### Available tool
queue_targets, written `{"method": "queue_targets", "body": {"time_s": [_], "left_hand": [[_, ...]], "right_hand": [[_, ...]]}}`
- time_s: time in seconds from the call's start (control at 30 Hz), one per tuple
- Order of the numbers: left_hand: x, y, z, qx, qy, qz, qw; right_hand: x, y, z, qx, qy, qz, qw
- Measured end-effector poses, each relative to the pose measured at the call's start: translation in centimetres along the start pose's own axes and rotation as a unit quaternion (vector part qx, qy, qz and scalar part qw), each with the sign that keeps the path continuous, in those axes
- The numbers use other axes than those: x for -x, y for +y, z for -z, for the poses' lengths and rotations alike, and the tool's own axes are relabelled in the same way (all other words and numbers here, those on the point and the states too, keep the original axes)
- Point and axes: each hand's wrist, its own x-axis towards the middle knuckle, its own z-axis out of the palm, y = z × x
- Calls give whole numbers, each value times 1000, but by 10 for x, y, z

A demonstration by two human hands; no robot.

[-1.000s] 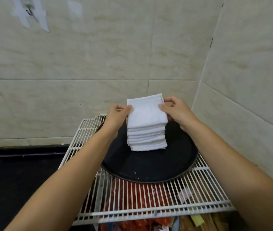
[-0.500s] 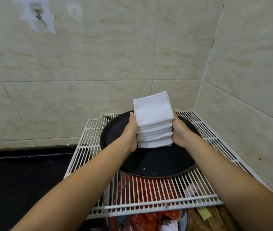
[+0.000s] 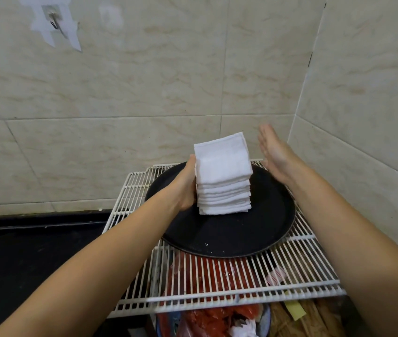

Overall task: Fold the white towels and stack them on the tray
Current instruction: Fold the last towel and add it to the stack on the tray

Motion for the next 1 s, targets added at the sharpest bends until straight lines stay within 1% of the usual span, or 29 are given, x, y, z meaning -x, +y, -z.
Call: {"method": "queue_targets", "body": {"time_s": [0.1, 0.17, 0.2, 0.3, 0.43, 0.63, 0.73, 0.8, 0.87, 1.0], "left_hand": [[-4, 15, -6, 14, 11, 3, 1000], [-8, 26, -14, 10, 40, 3, 999], [-11, 30, -17, -1, 56, 1, 998], [-20, 34, -23, -19, 97, -1, 995], [-32, 30, -24, -21, 111, -5, 994], [-36, 27, -22, -64, 97, 6, 993], [-30, 30, -21, -37, 95, 1, 995], [-33, 29, -16, -28, 79, -2, 996], [-29, 25, -10, -15, 70, 1, 997], [-29, -7, 12, 57, 46, 32, 997]], "right_hand": [[-10, -19, -12, 134, -23, 74, 988], [-18, -17, -23, 185, -49, 79, 978], [-21, -13, -27, 185, -56, 68, 979], [-37, -1, -30, 136, -38, 3, 990], [-49, 9, -24, 37, -15, -76, 996], [-57, 27, -23, -20, -8, -88, 996], [-52, 25, -24, -32, -13, -85, 996], [-50, 20, -21, -44, -18, -82, 996], [-46, 21, -15, -57, -39, -84, 994], [-26, 53, -5, -56, -80, -114, 989]]}}
